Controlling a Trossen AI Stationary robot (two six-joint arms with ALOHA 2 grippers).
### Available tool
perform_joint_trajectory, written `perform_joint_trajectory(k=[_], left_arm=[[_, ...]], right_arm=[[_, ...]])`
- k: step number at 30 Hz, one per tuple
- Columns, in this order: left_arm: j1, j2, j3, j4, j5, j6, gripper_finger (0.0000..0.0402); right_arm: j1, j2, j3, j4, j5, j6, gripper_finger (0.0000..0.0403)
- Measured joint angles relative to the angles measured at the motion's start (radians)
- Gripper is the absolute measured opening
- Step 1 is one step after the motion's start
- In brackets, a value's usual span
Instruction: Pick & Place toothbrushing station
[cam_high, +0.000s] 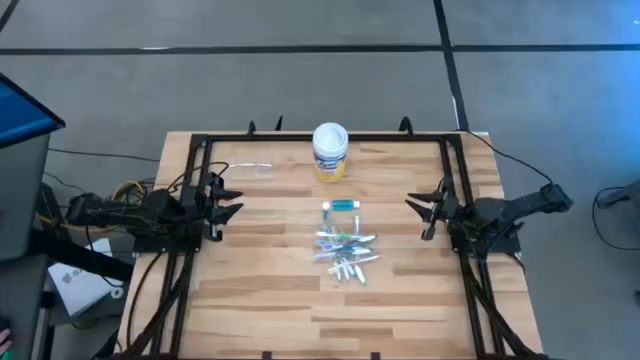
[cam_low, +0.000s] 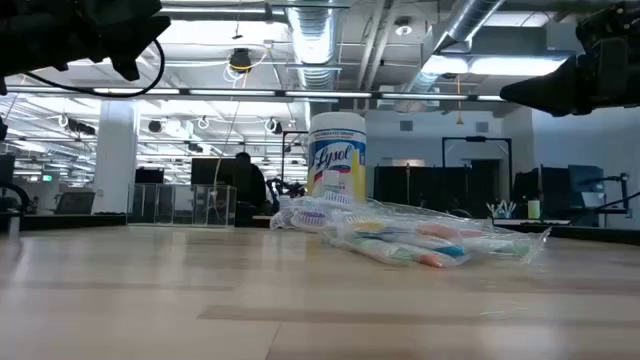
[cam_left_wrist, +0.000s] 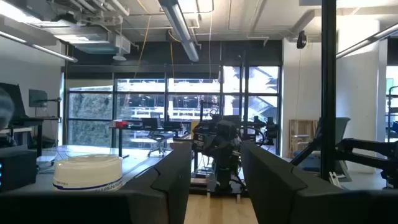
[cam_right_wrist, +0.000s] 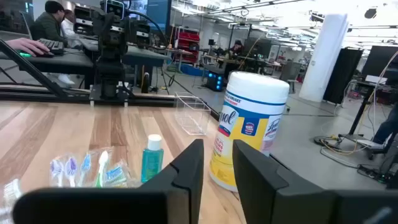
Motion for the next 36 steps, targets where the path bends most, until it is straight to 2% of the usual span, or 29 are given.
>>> perform_joint_trajectory(k=[11,17,21,29,33,36], left_arm=[[0.000,0.000,0.000,0.000,-0.001,0.000,0.0135],[0.000,0.000,0.000,0.000,-0.002,0.000,0.0135],[0.000,0.000,0.000,0.000,-0.005,0.000,0.0135],[0.000,0.000,0.000,0.000,-0.004,0.000,0.0135],[0.000,0.000,0.000,0.000,-0.004,0.000,0.0135],[0.000,0.000,0.000,0.000,-0.003,0.000,0.0135]], right_arm=[[0.000,0.000,0.000,0.003,0.000,0.001,0.0077],[-0.013,0.000,0.000,0.042,-0.004,0.083,0.0073],[-0.026,0.005,0.000,0.034,-0.098,0.102,0.0062],[-0.068,0.131,0.000,0.073,-0.181,0.192,0.0053],[-0.091,0.231,0.000,0.128,-0.257,0.244,0.0053],[-0.102,0.318,0.000,0.184,-0.275,0.261,0.0053]])
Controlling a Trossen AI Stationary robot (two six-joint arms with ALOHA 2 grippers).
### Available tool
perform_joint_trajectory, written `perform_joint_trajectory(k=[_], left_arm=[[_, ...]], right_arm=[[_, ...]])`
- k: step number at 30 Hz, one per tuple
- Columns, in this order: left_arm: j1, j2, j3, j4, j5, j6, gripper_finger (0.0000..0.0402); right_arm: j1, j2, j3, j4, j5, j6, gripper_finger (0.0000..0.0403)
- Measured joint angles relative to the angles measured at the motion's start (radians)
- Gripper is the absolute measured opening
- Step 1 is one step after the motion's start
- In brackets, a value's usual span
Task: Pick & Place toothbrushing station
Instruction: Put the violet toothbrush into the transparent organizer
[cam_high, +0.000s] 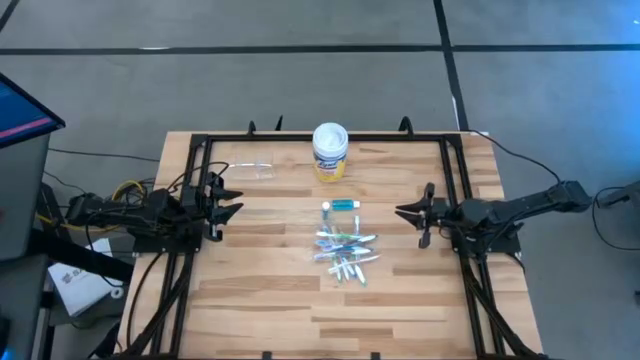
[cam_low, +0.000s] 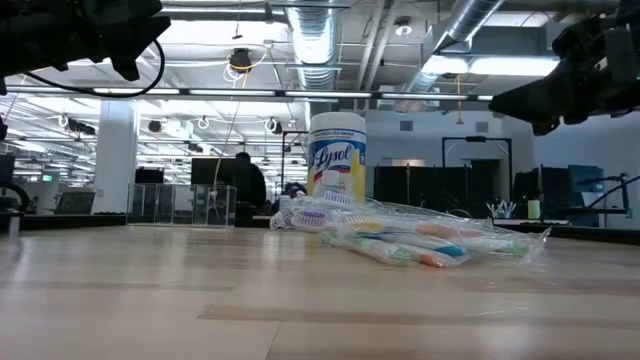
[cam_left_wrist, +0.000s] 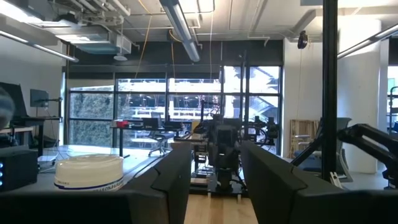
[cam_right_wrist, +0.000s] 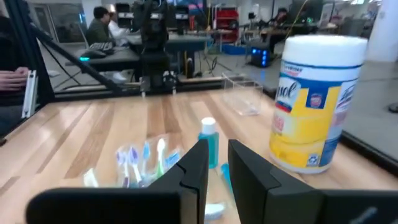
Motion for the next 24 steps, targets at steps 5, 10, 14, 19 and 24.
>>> perform_joint_trajectory(k=[5,10,14,19,24], left_arm=[[0.000,0.000,0.000,0.000,0.001,0.000,0.0135],[0.000,0.000,0.000,0.000,0.004,0.000,0.0135],[0.000,0.000,0.000,0.001,0.003,0.000,0.0135],[0.000,0.000,0.000,0.001,0.003,0.000,0.0135],[0.000,0.000,0.000,0.003,0.003,0.000,0.0135]], right_arm=[[-0.004,0.163,0.052,0.044,-0.034,0.012,0.0053],[-0.004,0.376,0.157,0.041,-0.053,0.012,0.0053],[-0.003,0.550,0.240,0.042,-0.083,0.012,0.0053],[-0.002,0.755,0.356,0.040,-0.123,0.011,0.0053],[-0.002,0.941,0.497,0.010,-0.156,-0.001,0.0053]])
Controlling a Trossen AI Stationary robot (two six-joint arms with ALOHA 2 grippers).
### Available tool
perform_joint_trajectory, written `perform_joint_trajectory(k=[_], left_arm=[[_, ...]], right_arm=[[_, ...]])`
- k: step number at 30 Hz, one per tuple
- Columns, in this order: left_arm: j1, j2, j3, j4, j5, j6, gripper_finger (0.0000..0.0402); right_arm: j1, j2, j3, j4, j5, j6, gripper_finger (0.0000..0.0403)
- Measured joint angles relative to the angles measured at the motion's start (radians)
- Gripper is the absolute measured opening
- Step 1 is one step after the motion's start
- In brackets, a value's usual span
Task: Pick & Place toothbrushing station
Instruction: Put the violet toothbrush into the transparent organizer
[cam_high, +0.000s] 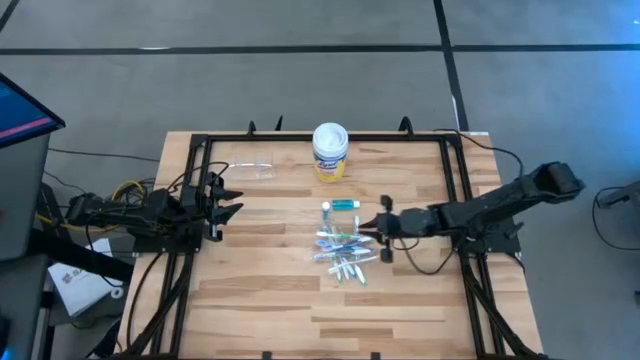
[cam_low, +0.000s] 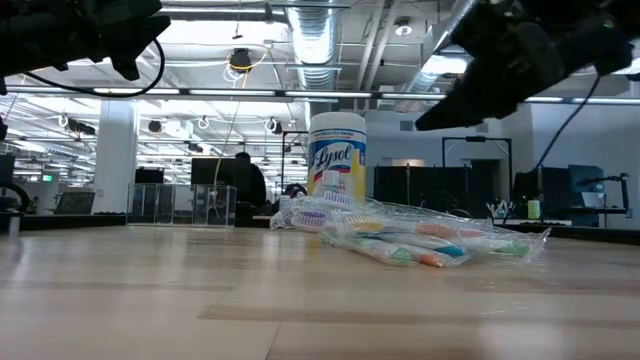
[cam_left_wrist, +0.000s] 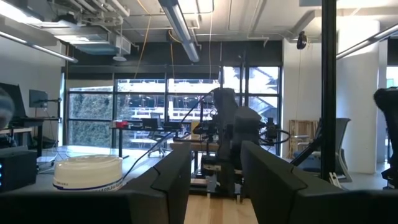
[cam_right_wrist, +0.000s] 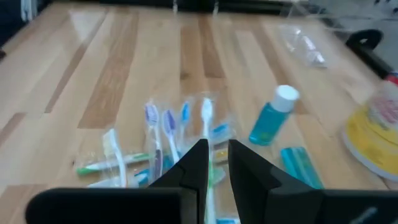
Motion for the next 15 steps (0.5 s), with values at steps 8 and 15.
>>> perform_joint_trajectory(k=[8,15], left_arm=[[0.000,0.000,0.000,0.001,-0.003,0.000,0.0135],[0.000,0.000,0.000,0.001,-0.004,0.000,0.0135]], right_arm=[[-0.004,0.199,0.176,-0.133,-0.073,-0.026,0.0059],[-0.007,0.258,0.252,-0.175,-0.122,-0.024,0.0087]])
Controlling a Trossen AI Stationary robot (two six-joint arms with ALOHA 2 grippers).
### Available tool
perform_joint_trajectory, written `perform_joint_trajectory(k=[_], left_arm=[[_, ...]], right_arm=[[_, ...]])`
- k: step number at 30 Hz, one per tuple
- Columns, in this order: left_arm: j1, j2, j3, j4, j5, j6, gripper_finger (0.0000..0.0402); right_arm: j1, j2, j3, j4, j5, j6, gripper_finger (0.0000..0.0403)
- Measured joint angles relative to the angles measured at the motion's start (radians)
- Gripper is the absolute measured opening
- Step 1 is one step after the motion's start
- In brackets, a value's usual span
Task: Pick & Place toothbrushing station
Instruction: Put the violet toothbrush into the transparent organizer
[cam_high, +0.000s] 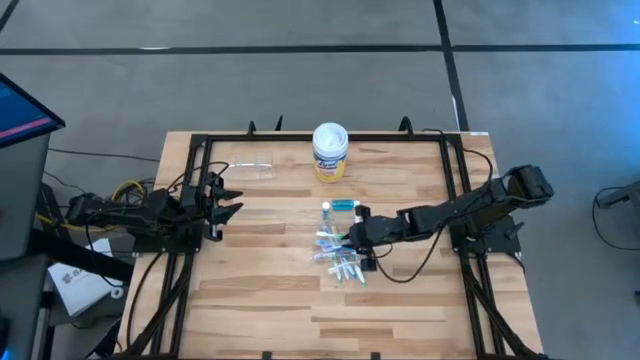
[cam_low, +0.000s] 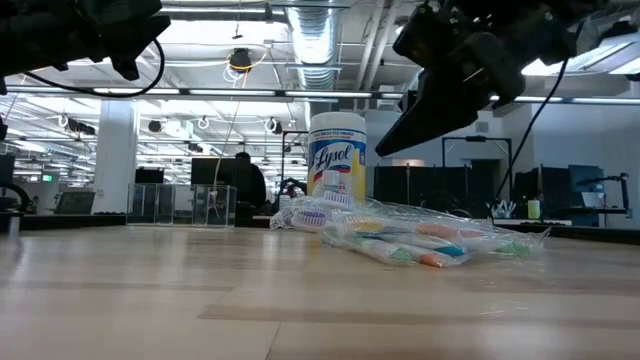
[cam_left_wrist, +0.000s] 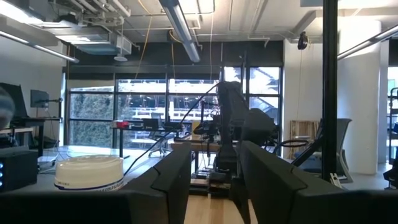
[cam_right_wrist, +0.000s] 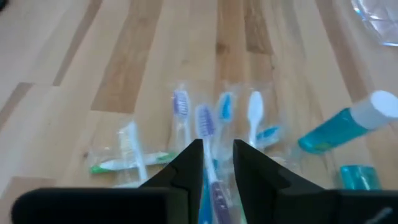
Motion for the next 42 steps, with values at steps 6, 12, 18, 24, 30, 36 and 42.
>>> perform_joint_trajectory(k=[6,12,18,24,30,36,42], left_arm=[[0.000,0.000,0.000,0.000,0.001,0.000,0.0135],[0.000,0.011,0.000,0.005,0.001,0.000,0.0135],[0.000,0.027,0.000,0.001,0.004,0.000,0.0135],[0.000,0.039,0.000,0.002,0.004,0.000,0.0135],[0.000,0.038,0.000,0.003,0.004,0.000,0.0135],[0.000,0.038,0.000,0.006,0.003,0.000,0.0135],[0.000,0.038,0.000,0.007,0.000,0.000,0.0135]], right_arm=[[-0.001,0.069,0.044,-0.042,-0.001,-0.003,0.0116],[0.000,0.137,0.090,-0.045,-0.002,-0.034,0.0123],[-0.001,0.184,0.120,-0.064,-0.001,-0.037,0.0123],[-0.001,0.235,0.146,-0.082,-0.002,-0.047,0.0123],[-0.005,0.245,0.169,-0.078,-0.001,-0.064,0.0122],[-0.015,0.245,0.170,-0.087,-0.001,-0.064,0.0122],[-0.020,0.245,0.170,-0.114,-0.001,-0.063,0.0122]])
